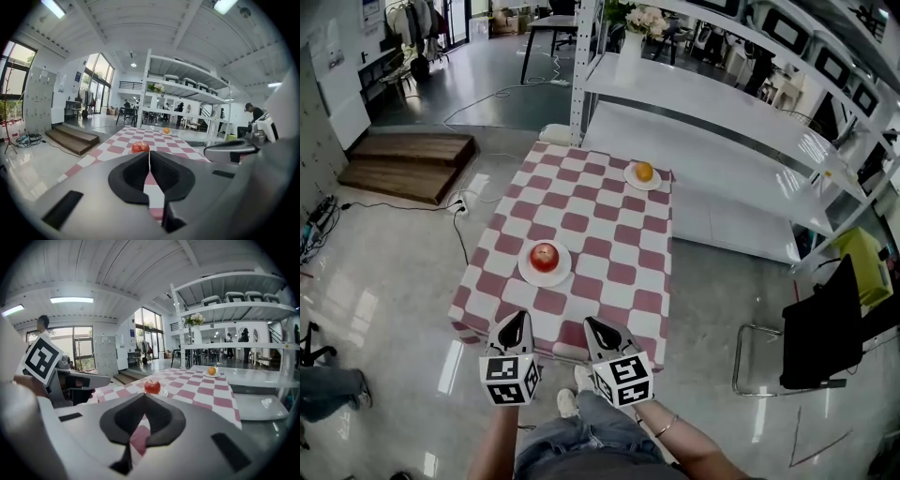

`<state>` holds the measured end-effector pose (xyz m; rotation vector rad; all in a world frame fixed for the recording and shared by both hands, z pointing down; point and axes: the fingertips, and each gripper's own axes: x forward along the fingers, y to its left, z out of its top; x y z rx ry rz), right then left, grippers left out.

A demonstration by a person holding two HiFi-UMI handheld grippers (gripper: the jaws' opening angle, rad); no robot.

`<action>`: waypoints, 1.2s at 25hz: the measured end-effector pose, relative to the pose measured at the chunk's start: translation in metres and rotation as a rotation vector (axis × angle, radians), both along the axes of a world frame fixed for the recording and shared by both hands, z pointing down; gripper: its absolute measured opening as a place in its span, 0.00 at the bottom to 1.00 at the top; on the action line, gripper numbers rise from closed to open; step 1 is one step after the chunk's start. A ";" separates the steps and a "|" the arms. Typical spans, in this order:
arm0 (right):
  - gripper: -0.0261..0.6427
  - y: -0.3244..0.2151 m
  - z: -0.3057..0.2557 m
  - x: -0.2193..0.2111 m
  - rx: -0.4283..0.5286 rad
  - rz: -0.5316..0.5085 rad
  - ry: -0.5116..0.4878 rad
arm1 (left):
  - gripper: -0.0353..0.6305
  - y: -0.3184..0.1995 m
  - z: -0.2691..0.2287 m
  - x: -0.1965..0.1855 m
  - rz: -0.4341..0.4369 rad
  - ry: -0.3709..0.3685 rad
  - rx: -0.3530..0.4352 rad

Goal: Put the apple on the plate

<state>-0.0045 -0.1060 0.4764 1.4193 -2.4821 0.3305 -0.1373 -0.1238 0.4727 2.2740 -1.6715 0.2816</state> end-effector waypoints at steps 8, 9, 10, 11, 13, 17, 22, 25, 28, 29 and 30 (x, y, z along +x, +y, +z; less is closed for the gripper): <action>0.05 0.014 -0.006 -0.001 0.008 0.010 -0.030 | 0.08 0.017 -0.005 -0.004 0.006 0.020 0.000; 0.05 0.016 -0.007 -0.001 0.009 0.012 -0.033 | 0.08 0.019 -0.005 -0.005 0.004 0.022 0.000; 0.05 0.017 -0.007 -0.001 0.012 0.012 -0.034 | 0.08 0.021 -0.005 -0.006 0.002 0.024 0.000; 0.05 0.018 -0.008 -0.002 0.016 0.010 -0.033 | 0.08 0.022 -0.006 -0.007 0.000 0.025 0.000; 0.05 0.020 -0.010 -0.003 0.026 0.005 -0.031 | 0.08 0.025 -0.006 -0.009 -0.001 0.027 0.002; 0.05 0.026 -0.011 -0.006 0.038 -0.004 -0.031 | 0.08 0.031 -0.008 -0.009 0.000 0.030 0.000; 0.05 0.032 -0.012 -0.011 0.048 -0.014 -0.041 | 0.08 0.037 -0.008 -0.012 -0.003 0.045 -0.010; 0.05 0.034 -0.013 -0.012 0.055 -0.018 -0.039 | 0.08 0.039 -0.009 -0.015 -0.006 0.042 -0.004; 0.05 0.035 -0.013 -0.012 0.055 -0.023 -0.037 | 0.08 0.041 -0.008 -0.017 -0.012 0.037 -0.004; 0.05 0.035 -0.013 -0.012 0.055 -0.026 -0.037 | 0.08 0.043 -0.008 -0.017 -0.014 0.036 -0.004; 0.05 0.036 -0.013 -0.012 0.055 -0.029 -0.038 | 0.08 0.043 -0.008 -0.017 -0.016 0.034 -0.004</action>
